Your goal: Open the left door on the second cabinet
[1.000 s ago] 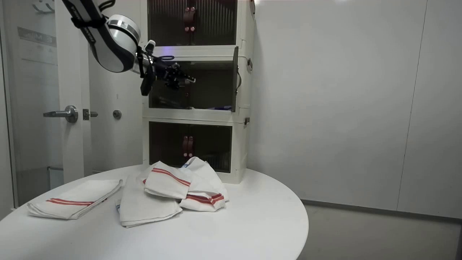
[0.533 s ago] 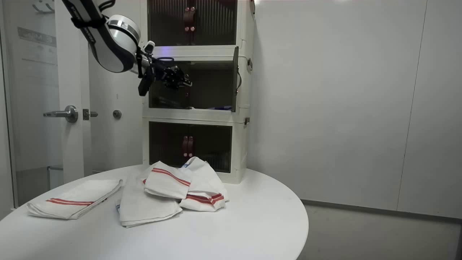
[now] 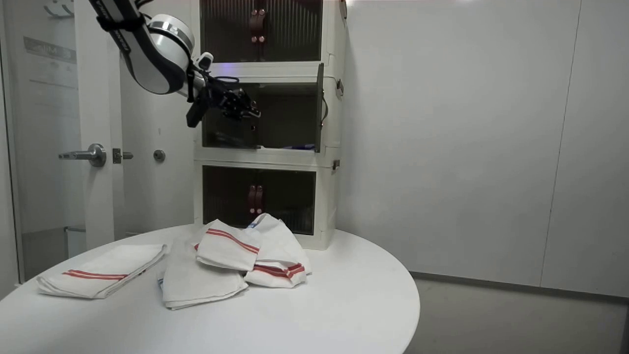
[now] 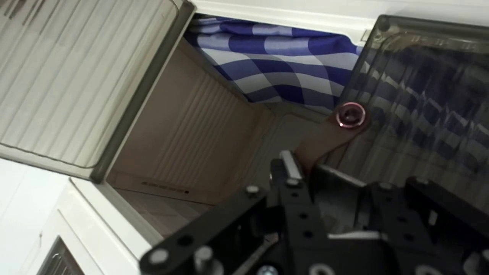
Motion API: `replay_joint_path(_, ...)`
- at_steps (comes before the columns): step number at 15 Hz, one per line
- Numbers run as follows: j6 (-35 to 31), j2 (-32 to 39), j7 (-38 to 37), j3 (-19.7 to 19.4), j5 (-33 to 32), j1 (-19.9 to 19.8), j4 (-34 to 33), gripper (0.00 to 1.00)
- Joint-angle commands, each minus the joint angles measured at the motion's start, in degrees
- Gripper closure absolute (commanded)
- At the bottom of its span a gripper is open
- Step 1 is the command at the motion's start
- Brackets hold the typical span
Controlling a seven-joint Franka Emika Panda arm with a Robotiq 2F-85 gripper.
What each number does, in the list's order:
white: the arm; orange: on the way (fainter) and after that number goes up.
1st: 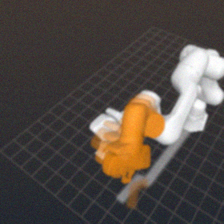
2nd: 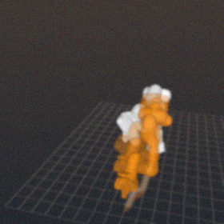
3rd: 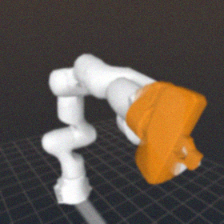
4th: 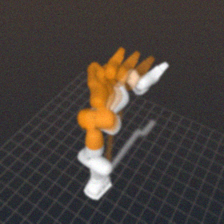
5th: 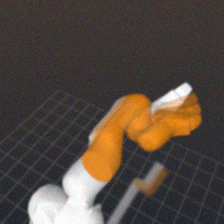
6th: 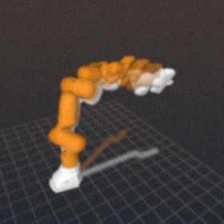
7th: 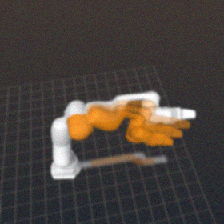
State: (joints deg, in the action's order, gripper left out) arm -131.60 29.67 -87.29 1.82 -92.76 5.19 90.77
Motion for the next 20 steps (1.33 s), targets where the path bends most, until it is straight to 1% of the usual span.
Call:
replay_joint_path(1, -0.91, -4.31, -0.31, 1.03, 2.44, -0.59, 5.85, 0.92)
replay_joint_path(7, -0.49, -7.48, -0.75, 1.84, 4.26, 0.25, 10.12, 0.92)
replay_joint_path(12, -0.23, -8.65, -1.04, 2.24, 3.74, 0.74, 11.69, 0.92)
replay_joint_path(16, -1.18, -9.37, 0.28, 2.96, 5.21, 0.62, 12.78, 0.92)
replay_joint_path(20, -0.43, -10.33, -0.23, 3.61, 5.25, 1.37, 14.29, 0.92)
